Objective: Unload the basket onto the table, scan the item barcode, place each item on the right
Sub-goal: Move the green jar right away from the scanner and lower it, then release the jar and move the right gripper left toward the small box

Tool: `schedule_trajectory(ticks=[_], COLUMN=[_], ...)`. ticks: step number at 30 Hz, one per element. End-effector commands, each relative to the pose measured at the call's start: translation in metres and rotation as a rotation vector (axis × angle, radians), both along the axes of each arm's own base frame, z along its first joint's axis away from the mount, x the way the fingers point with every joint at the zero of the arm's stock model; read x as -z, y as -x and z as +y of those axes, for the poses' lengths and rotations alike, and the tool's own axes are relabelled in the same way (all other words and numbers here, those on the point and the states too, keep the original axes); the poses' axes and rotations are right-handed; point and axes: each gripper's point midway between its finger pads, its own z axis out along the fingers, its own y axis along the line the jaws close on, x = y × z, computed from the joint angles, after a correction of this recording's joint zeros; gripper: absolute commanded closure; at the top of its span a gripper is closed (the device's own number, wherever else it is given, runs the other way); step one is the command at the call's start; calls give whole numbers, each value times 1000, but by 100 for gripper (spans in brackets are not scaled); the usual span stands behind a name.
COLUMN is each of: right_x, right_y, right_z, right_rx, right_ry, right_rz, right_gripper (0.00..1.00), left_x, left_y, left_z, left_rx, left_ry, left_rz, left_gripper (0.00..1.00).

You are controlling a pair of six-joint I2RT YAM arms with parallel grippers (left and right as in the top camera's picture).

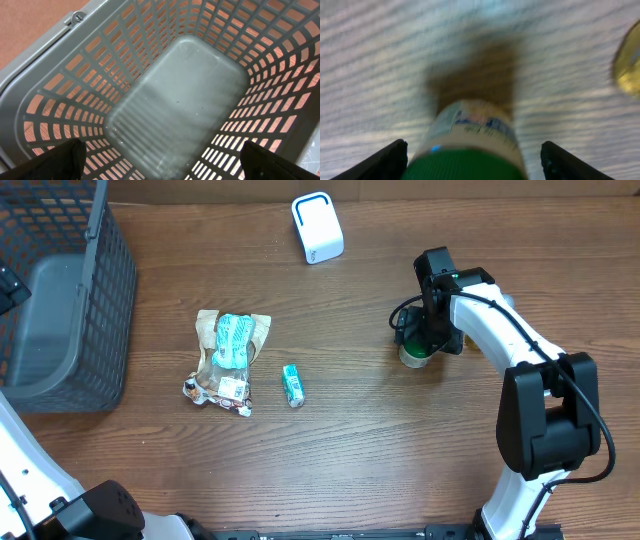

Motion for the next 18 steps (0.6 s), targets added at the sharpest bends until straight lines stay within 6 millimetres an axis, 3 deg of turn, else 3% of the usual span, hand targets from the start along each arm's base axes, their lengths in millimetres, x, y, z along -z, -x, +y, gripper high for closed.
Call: schedule_trajectory(ticks=[1,7,13,15,18], right_x=[-1,-13,-31,-33,-36], right_y=[-13,-56,-92,-93,-85], right_z=[-10,1,13,29,70], right_rx=[-25,-139,-141,-169,-253], right_ry=[67,59,21,-44,-205], right_rz=[-56,-237,-403,-416,-403], right_gripper=[17,17,18,20,23], left_x=[-5,-5,-5,-5,-5], left_y=[-3,-3,-2,-3,-3], left_z=[0,0,0,0,0], left_rx=[19,19,19,19,19], left_ry=[-14,-14,-14,-14,-14], left_rz=[-5,-5,-4,-5,-5], left_gripper=[0,0,0,0,1])
